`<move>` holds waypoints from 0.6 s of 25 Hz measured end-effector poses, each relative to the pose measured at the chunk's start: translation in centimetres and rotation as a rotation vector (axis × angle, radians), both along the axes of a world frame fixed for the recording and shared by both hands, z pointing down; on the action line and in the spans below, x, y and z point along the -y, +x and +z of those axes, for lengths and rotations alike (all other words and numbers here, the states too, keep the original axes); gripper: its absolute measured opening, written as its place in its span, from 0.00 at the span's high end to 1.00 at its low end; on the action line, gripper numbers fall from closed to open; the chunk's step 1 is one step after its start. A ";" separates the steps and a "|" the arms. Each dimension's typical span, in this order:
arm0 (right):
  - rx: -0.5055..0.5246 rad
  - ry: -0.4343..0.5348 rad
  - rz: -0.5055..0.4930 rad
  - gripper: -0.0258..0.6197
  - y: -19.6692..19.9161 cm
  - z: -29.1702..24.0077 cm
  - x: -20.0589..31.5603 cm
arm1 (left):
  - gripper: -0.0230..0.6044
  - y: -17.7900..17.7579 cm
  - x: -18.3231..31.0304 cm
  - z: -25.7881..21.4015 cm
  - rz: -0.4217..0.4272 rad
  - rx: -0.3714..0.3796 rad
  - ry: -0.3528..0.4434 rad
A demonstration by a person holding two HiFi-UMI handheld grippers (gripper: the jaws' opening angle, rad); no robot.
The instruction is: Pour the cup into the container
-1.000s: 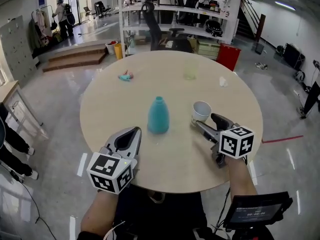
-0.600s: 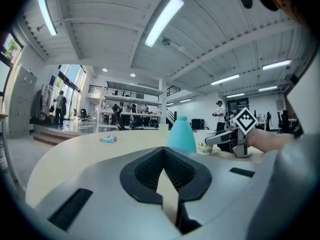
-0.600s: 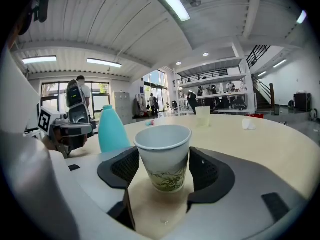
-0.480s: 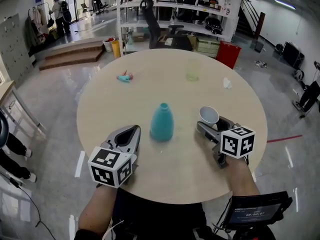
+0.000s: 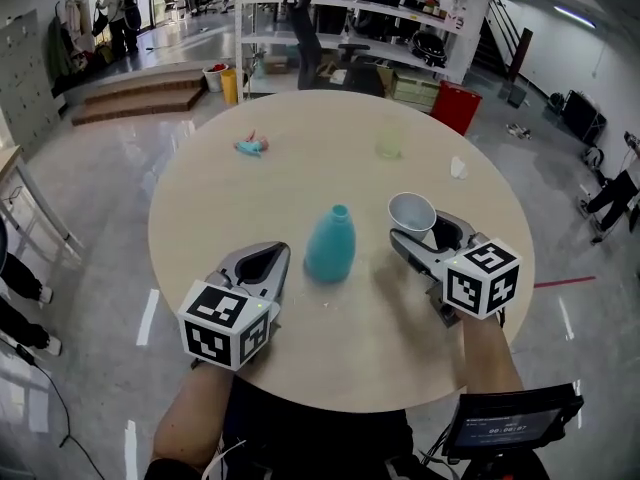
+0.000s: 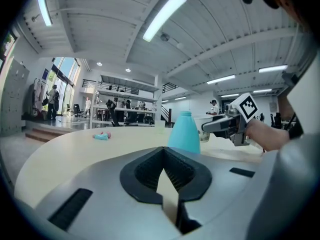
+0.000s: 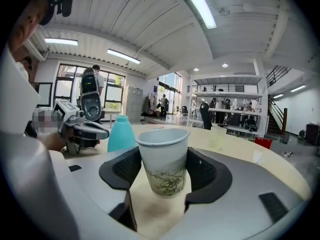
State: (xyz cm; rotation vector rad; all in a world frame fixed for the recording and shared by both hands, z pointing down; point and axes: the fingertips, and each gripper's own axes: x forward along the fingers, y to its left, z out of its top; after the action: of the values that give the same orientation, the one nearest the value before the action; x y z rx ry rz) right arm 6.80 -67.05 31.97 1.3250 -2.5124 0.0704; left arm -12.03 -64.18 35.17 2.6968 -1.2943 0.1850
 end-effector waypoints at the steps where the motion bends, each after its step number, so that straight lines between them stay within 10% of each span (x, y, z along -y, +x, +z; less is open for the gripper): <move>1: -0.012 0.013 -0.007 0.51 -0.3 -0.5 0.1 | 0.97 0.1 0.0 0.1 0.002 0.001 -0.002; 15: -0.268 0.135 -0.120 0.51 -5.0 -4.1 1.4 | 0.97 0.1 0.3 -0.2 0.015 -0.002 0.006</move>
State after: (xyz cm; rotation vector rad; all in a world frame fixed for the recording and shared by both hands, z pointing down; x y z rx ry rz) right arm 1.78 -68.46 27.90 1.1424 -2.3931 -0.2879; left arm -11.88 -64.49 35.00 2.7118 -1.2771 0.1800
